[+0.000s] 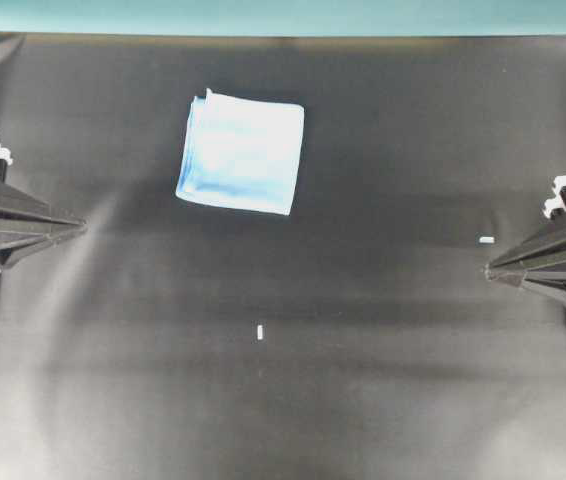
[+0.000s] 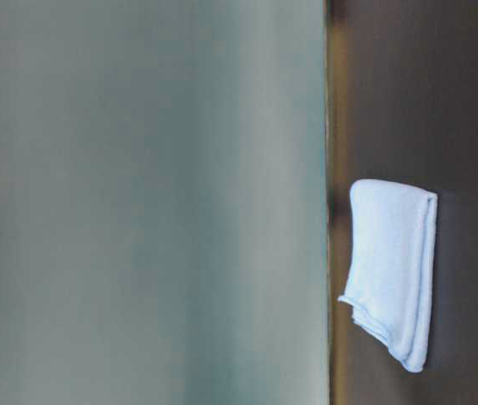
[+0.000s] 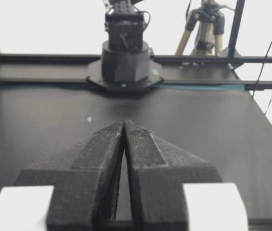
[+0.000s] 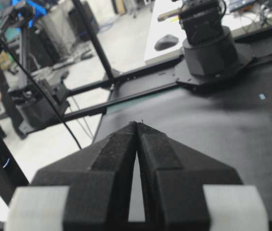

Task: Push a blue cloth with the left arm to wipe the desk.
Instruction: 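Move the left gripper over the light-blue cloth and lower onto it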

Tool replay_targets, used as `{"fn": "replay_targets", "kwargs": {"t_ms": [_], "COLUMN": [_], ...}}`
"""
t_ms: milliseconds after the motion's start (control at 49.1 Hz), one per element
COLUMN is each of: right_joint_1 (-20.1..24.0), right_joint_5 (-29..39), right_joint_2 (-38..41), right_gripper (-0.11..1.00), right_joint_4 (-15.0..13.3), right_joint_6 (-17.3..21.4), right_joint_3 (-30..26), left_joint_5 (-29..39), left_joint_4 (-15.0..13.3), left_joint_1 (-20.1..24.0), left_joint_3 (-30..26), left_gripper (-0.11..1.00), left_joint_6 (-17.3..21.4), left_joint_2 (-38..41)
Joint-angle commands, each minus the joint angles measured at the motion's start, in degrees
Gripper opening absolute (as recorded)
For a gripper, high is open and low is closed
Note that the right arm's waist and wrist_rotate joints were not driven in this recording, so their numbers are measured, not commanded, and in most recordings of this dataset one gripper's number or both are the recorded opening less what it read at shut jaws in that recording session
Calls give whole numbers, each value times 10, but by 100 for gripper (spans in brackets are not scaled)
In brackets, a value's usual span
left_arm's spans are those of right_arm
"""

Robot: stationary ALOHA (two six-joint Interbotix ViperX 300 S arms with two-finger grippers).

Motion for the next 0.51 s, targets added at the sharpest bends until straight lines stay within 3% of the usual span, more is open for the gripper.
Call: {"fn": "replay_targets", "kwargs": {"t_ms": [0,61,122,489], "right_joint_1": [0,0,1,0], "right_joint_5": [-4,1,16,102], "right_joint_2": [5,5,6,6], "right_gripper": [3,1,0,0], "right_joint_4": [1,1,1,1], "right_joint_6": [0,0,1,1], "right_joint_3": [-11,-11,-11,-10], "left_joint_5": [6,13,21,30], "left_joint_4": [22,22,22,22], "left_joint_1": [19,28,40,113], "left_joint_3": [-41,-54,-67,-161], "left_gripper": [6,6,0,0], "left_joint_6": [-3,-3,-3,-12], "left_joint_2": [17,35,61,276]}}
